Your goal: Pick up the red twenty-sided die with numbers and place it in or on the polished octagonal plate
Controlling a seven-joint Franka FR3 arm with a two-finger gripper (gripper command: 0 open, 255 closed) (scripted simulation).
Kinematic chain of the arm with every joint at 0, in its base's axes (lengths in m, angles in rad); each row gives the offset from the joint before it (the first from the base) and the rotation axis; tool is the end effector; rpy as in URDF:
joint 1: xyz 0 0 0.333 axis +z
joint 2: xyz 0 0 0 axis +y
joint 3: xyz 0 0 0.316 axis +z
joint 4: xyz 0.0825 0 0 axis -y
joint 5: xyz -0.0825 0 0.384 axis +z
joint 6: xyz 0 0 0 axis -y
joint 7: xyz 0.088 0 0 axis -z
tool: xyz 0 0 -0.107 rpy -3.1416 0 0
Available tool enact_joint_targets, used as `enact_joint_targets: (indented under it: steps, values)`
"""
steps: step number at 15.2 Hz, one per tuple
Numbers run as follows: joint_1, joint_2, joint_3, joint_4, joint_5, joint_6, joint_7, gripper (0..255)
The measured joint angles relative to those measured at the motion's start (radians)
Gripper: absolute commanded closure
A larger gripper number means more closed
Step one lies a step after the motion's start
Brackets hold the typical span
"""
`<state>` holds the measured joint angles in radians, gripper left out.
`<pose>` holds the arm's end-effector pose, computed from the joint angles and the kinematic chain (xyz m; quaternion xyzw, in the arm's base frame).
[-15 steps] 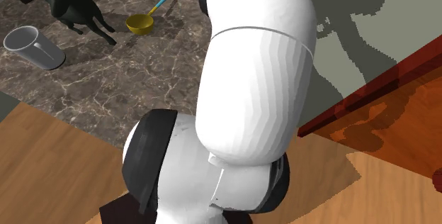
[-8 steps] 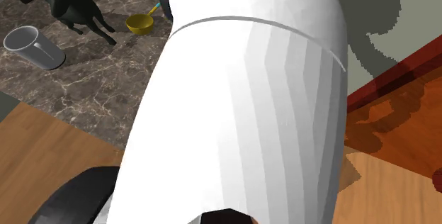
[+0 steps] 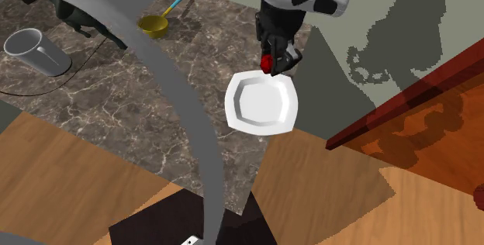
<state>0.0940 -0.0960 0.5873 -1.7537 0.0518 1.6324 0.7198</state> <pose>0.4014 0.3481 0.5862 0.9995 -0.0230 -0.0153 0.0138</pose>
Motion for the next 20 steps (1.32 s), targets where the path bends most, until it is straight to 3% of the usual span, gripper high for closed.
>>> enact_joint_targets:
  steps: [3, 5, 20]
  values:
    - [-0.007, -0.141, -0.041, -0.137, 0.067, 0.013, -0.067, 255]
    - [-0.006, -0.171, -0.051, -0.178, 0.081, 0.027, -0.081, 255]
    - [0.002, -0.18, -0.039, -0.353, 0.094, 0.194, -0.088, 255]
